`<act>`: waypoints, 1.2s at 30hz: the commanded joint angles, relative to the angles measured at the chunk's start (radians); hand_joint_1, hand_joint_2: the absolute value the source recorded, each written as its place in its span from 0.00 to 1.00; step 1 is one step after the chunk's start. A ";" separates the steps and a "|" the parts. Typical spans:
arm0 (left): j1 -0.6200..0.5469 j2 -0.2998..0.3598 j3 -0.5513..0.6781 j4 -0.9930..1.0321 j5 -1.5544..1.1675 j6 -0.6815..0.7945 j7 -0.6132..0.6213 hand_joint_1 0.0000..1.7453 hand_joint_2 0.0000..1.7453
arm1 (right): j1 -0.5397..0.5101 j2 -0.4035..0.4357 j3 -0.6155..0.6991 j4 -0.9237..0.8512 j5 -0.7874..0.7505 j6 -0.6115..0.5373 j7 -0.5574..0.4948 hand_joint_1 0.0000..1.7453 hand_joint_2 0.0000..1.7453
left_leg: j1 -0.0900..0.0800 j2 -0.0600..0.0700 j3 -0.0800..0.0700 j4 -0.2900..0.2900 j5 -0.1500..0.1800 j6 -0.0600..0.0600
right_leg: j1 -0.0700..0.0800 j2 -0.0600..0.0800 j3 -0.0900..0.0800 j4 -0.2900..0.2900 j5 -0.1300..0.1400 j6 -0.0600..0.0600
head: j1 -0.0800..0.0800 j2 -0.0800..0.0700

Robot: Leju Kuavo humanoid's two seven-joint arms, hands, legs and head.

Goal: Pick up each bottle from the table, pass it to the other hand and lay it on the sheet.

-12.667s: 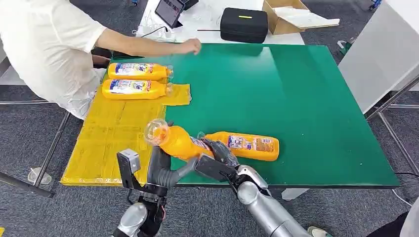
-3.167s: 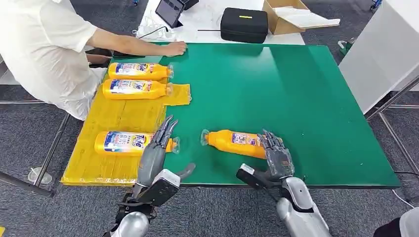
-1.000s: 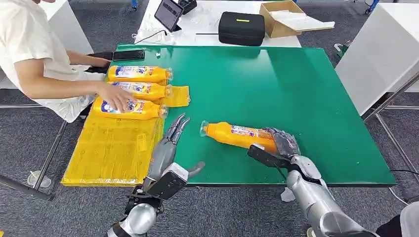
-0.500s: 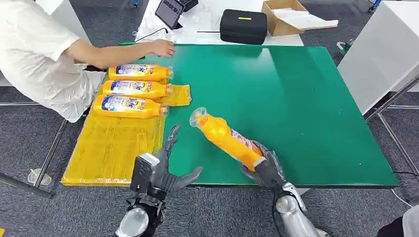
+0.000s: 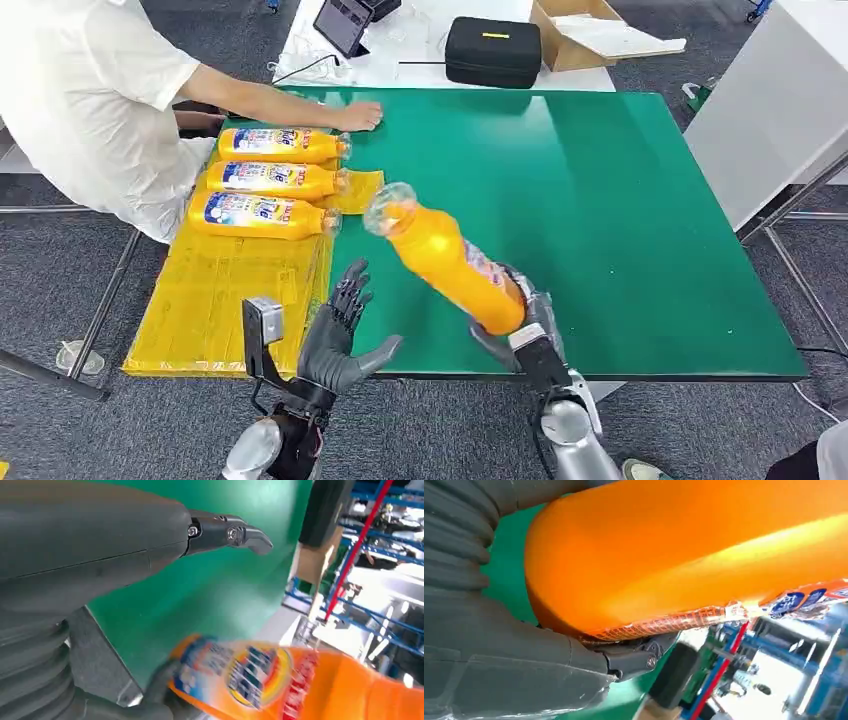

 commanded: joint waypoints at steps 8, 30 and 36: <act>-0.068 0.018 -0.026 0.008 0.039 -0.059 0.000 0.00 1.00 | -0.128 0.018 0.171 0.197 0.043 -0.020 0.036 0.91 1.00 | 0.000 0.002 0.004 -0.001 -0.001 0.001 | 0.000 0.001 0.003 -0.001 0.000 -0.001 | 0.000 0.000; -0.182 -0.048 0.007 0.089 0.186 -0.048 0.014 0.00 1.00 | -0.195 0.051 0.320 0.273 0.084 -0.057 0.024 0.97 1.00 | 0.000 0.000 0.003 0.000 0.000 0.001 | 0.000 -0.001 0.003 0.000 -0.001 -0.001 | 0.000 0.000; -0.196 -0.054 0.020 0.113 0.217 -0.033 0.008 0.08 1.00 | -0.189 0.043 0.346 0.255 0.071 -0.047 0.020 0.88 1.00 | 0.000 0.000 0.006 0.000 -0.001 0.001 | 0.000 -0.002 0.005 0.000 -0.002 -0.002 | 0.000 0.000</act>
